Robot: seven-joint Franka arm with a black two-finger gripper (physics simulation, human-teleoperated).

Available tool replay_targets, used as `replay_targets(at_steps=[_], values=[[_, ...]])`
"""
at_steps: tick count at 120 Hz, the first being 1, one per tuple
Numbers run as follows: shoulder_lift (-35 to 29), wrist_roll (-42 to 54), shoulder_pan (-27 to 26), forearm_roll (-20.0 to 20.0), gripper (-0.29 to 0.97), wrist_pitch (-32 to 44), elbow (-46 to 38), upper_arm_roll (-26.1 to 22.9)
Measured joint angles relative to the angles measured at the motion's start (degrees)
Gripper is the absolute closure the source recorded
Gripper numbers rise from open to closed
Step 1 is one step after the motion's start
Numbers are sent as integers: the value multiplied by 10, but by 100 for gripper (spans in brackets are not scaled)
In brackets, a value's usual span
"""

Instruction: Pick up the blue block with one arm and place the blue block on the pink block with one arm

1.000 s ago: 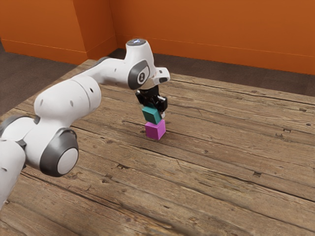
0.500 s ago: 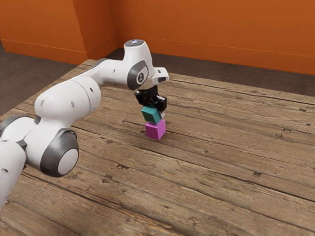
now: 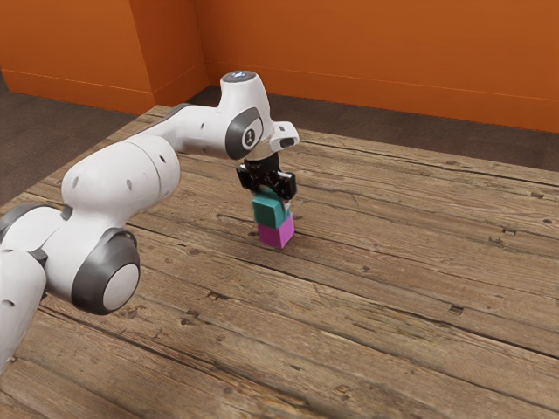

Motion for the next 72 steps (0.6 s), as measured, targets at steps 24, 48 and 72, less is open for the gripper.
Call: replay_targets(at_steps=[24,48,72], values=[[-63,-6,-21,13,7,-26,0,25],[-347,-4,-40,64,3,-109,-221,25],[-308,2,-34,57,1,-133,-241,26]])
